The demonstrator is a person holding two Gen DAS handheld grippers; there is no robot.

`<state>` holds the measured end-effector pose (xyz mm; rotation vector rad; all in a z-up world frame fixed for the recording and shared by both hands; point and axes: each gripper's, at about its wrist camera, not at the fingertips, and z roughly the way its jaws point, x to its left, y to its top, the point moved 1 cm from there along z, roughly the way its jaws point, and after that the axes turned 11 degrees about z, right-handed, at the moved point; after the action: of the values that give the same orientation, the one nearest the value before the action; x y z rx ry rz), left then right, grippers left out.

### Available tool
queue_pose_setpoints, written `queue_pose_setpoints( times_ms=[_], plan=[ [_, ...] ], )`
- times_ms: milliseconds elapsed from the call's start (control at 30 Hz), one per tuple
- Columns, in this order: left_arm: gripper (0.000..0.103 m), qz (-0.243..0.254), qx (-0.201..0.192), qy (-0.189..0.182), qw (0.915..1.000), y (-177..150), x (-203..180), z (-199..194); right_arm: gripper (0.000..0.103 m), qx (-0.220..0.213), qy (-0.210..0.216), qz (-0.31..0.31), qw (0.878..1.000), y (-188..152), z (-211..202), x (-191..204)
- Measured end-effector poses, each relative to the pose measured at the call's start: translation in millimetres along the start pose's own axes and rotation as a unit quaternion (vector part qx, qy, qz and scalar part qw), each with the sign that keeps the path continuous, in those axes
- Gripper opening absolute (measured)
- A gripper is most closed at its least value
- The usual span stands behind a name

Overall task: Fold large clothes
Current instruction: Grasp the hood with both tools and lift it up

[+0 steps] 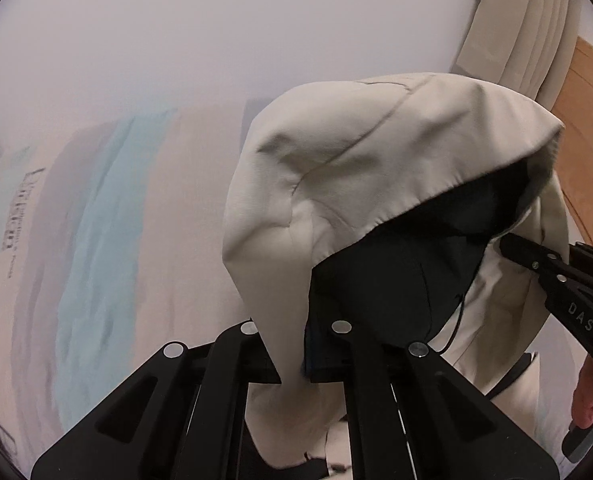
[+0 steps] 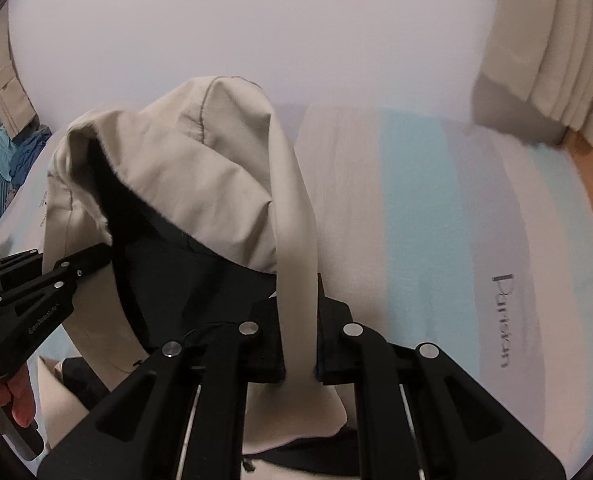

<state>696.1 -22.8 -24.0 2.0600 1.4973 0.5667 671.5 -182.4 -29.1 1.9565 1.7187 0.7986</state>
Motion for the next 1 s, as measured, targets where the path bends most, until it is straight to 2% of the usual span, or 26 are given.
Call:
queue_pose_setpoints(
  times_ms=[267,400,767,1000],
  plan=[
    [0.004,0.011,-0.046,0.062,0.9970,-52,-35,-67,0.008,-0.045,-0.005,-0.023,0.999,-40,-73,-13],
    [0.004,0.012,-0.051,0.067,0.9964,-78,-49,-85,0.008,-0.050,-0.005,-0.024,0.998,-69,-97,-18],
    [0.005,0.028,-0.082,0.100,0.9912,-119,-87,-107,0.008,-0.084,-0.022,-0.031,0.996,-137,-136,-26],
    [0.005,0.039,-0.083,0.120,0.9885,-168,-109,-107,0.008,-0.095,-0.045,-0.048,0.993,-193,-146,-20]
  ],
)
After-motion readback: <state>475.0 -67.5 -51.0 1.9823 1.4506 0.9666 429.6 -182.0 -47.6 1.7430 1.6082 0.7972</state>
